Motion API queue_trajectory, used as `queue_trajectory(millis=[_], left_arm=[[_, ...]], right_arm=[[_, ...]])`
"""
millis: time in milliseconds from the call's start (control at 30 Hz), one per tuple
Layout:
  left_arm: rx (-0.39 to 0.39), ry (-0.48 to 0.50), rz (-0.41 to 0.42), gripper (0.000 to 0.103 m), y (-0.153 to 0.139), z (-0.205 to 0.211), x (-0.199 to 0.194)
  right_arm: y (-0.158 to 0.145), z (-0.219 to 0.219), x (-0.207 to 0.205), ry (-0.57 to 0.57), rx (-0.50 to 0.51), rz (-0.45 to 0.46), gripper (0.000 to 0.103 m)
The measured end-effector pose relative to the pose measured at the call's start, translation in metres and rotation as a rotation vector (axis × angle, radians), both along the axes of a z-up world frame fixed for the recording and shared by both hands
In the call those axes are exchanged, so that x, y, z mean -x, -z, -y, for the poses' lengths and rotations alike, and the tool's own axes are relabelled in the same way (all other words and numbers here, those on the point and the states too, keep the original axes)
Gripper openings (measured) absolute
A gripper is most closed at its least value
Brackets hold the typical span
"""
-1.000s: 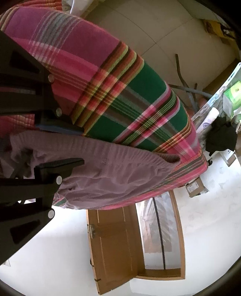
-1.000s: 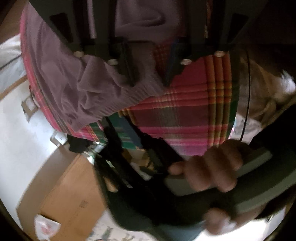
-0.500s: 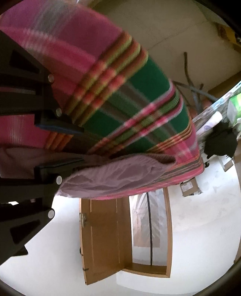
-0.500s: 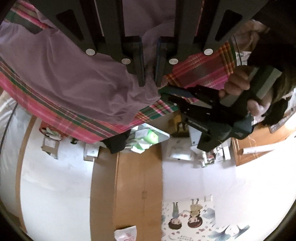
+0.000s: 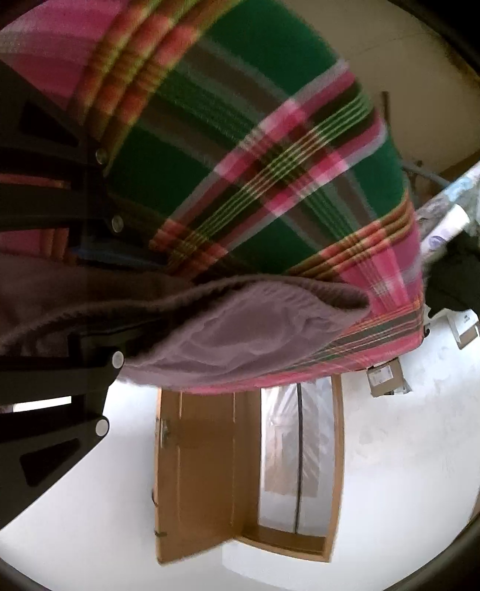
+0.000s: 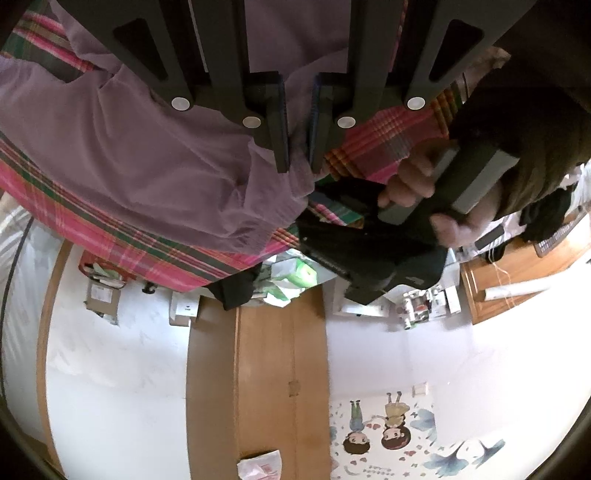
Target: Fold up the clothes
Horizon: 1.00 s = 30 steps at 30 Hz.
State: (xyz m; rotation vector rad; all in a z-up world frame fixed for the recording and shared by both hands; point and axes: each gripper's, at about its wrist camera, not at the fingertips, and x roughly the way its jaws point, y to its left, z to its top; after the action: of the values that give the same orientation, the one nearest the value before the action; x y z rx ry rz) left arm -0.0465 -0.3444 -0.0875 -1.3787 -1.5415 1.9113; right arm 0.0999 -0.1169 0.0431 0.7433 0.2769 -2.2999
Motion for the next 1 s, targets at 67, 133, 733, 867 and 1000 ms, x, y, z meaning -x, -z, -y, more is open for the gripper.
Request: queue_trajectory(millis=[67,133,733,867,1000], left_arm=[[0.019,-0.004,-0.015,0.008,-0.002,0.000,0.001],[0.046,-0.002,-0.036,0.005,-0.005,0.000,0.002],[0.195,0.029,-0.031,0.004,-0.010,0.034,0.003],[0.162,0.028,-0.029,0.004,-0.002,0.036,0.003],[0.154,0.032,-0.030,0.004,-0.002,0.035,0.005]], right_arm=[[0.002,0.000,0.001,-0.003,0.003,0.011,0.010],[0.005,0.005,0.002,-0.027,0.007,0.028,0.010],[0.053,0.074,0.023,-0.222,-0.009,0.277,0.009],[0.068,0.092,0.029,-0.257,-0.029,0.340,0.010],[0.072,0.085,0.036,-0.230,-0.024,0.385,0.015]])
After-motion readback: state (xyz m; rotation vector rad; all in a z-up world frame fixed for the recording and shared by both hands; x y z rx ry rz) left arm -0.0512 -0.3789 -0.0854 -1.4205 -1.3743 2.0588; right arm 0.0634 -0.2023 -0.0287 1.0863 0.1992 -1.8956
